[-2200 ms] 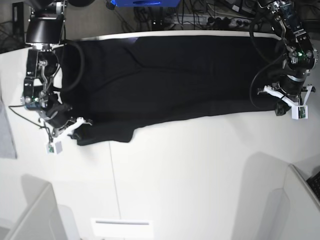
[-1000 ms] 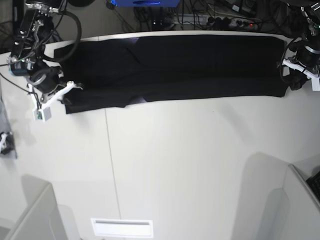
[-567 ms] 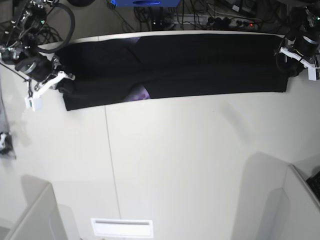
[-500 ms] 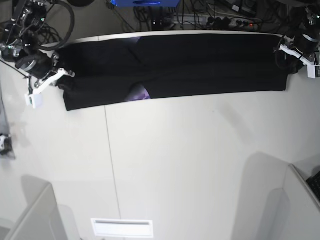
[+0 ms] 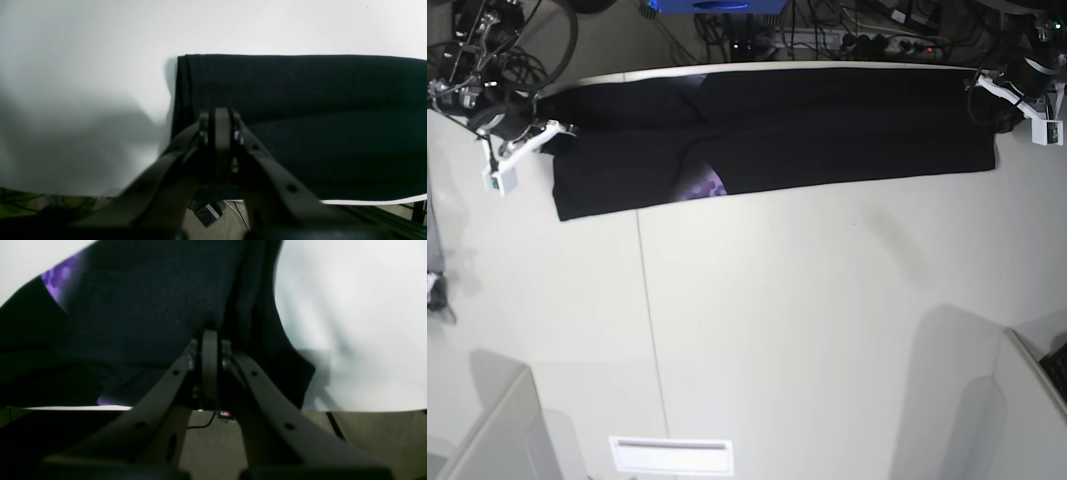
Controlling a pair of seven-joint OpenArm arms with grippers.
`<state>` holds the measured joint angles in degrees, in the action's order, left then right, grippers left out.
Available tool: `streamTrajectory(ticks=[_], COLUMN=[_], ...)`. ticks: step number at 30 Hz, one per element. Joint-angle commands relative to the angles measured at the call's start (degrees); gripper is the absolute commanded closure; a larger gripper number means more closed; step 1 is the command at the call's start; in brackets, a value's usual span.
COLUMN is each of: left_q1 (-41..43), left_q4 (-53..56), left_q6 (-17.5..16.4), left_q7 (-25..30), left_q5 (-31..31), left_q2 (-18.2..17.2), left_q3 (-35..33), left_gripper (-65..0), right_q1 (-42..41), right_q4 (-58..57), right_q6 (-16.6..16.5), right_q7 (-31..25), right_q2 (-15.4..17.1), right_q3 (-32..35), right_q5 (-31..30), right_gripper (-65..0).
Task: Fold the T-shirt properly
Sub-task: 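Release the strip ends and reposition both grippers on the strip ends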
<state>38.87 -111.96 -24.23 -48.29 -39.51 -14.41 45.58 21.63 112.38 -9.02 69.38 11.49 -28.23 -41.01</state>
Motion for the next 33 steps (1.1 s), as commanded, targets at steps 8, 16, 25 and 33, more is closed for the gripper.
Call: streamTrajectory(ticks=[8,16,25,33], left_q1=[0.4,-1.7,-6.7,-15.4], left_q4=[-0.9,-0.4,7.2,15.2], left_q6=[-0.1,-0.2,0.1,0.1], left_q7=[1.2,1.2,1.2,1.4], left_q5=[-0.5,-0.7,2.0,18.9], left_q2=[-0.8,-0.2,1.2,4.7], left_q3=[1.2,4.0,-1.8,-7.2], left_gripper=[-19.9,-35.7,0.0,0.0], right_q1=[0.7,1.9,0.0,-5.3], right_q4=[1.2,1.6,-8.0,-15.8], right_q6=[-0.3,-2.1,-3.0,-3.2], right_q7=[-1.1,-8.8,-13.3,-15.5], right_q2=[0.8,1.0,1.2,-0.2], right_q3=[-0.8,5.9,11.4,11.4], right_q5=[-0.5,-0.2,0.0,11.4], right_gripper=[-24.8,-10.7,0.0,0.0])
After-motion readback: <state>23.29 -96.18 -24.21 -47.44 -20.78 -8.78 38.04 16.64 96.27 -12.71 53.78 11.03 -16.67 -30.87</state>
